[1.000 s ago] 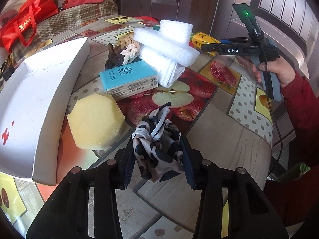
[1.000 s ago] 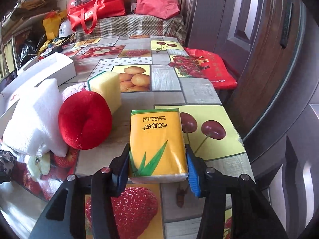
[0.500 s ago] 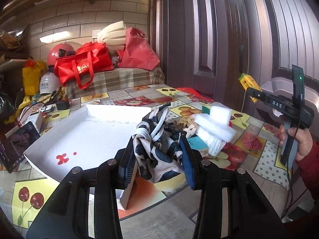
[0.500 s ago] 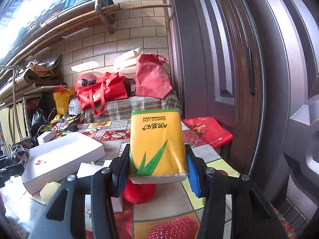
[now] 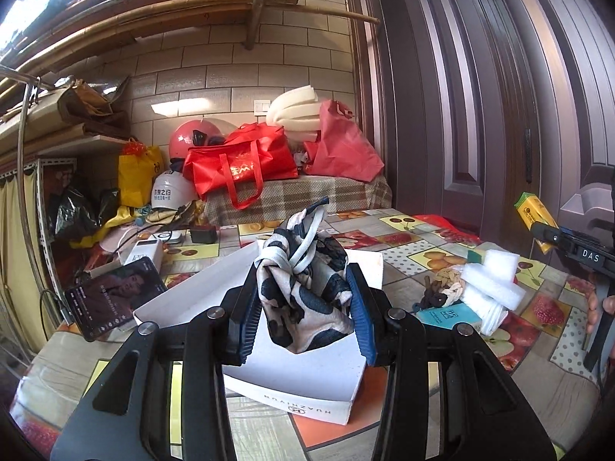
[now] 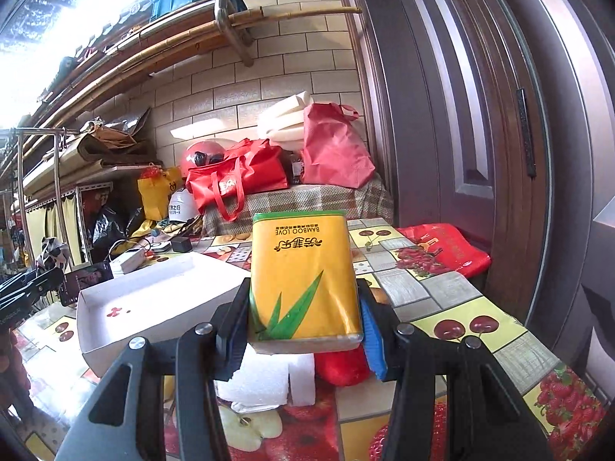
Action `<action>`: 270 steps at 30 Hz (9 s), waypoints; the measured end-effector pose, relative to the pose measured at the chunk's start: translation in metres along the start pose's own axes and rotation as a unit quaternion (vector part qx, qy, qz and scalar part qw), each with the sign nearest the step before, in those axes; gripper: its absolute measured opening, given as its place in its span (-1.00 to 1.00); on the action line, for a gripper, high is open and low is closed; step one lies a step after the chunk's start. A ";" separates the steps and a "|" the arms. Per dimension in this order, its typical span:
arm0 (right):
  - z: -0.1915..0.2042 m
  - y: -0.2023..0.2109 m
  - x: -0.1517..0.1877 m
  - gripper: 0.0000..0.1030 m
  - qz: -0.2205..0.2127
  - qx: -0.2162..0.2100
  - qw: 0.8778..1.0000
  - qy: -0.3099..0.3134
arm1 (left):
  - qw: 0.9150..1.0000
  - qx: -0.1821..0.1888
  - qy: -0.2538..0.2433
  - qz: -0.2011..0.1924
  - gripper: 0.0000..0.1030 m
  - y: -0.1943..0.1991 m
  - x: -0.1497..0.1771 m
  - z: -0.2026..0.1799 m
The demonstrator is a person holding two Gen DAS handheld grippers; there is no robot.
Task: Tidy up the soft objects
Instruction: 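Carry the cloth over the white tray with the left gripper while the right gripper carries the tissue pack there, then open the left gripper to drop the cloth in the tray while the right gripper releases the tissue pack, then move the left gripper to the yellow sponge while the right gripper approaches the red plush, then grasp the yellow sponge with the left gripper while the right gripper grasps the red plush, then carry the sponge over the white tray with the left gripper while the right gripper carries the plush there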
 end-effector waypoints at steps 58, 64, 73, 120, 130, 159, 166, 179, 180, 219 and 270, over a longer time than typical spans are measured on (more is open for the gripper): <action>0.187 -0.148 -0.015 -0.03 0.103 -0.128 0.986 0.019 | 0.995 -0.053 0.063 0.056 -0.18 -0.107 -0.020 0.080; 0.172 -0.161 -0.028 -0.01 0.079 -0.087 0.993 0.024 | 0.994 -0.052 0.076 0.058 -0.18 -0.116 -0.022 0.086; 0.184 -0.183 -0.032 0.00 0.111 -0.083 0.989 0.047 | 0.989 -0.051 0.094 0.101 -0.18 -0.142 -0.027 0.095; 0.173 -0.114 -0.012 0.71 0.063 -0.073 0.990 0.101 | 0.990 -0.105 0.076 0.055 1.00 -0.093 -0.013 0.054; 0.093 -0.062 -0.008 0.71 0.031 -0.025 0.996 0.079 | 0.997 -0.020 0.016 0.070 0.99 -0.082 -0.008 -0.001; -0.103 -0.051 -0.002 0.71 0.106 0.034 0.979 -0.170 | 0.912 0.281 -0.141 0.264 0.99 -0.079 0.020 -0.156; -0.072 -0.080 -0.002 0.71 0.165 -0.018 0.979 -0.115 | 0.939 0.193 -0.129 0.253 0.99 -0.104 0.011 -0.152; -0.079 -0.099 0.006 0.70 0.217 -0.047 0.963 -0.151 | 0.915 0.227 -0.163 0.291 0.48 -0.096 0.029 -0.158; -0.078 -0.099 0.006 0.70 0.219 -0.046 0.964 -0.147 | 0.913 0.229 -0.163 0.296 0.38 -0.097 0.030 -0.159; -0.029 -0.011 -0.010 0.06 -0.012 0.028 0.997 -0.075 | 0.972 0.201 -0.056 0.111 -0.10 -0.056 -0.002 -0.106; 0.133 -0.084 -0.002 0.07 0.085 -0.090 0.987 0.100 | 0.996 -0.024 0.026 0.076 -0.09 -0.088 0.000 0.041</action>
Point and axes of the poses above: each gripper's, at about its wrist camera, not at the fingertips, and y roughly against the way its jaws point, z to its left, x to its underside, the point moved 1 cm from there along -y, roughly the way its jaws point, and after that the axes turned 11 degrees about z, right-handed, at the moved point
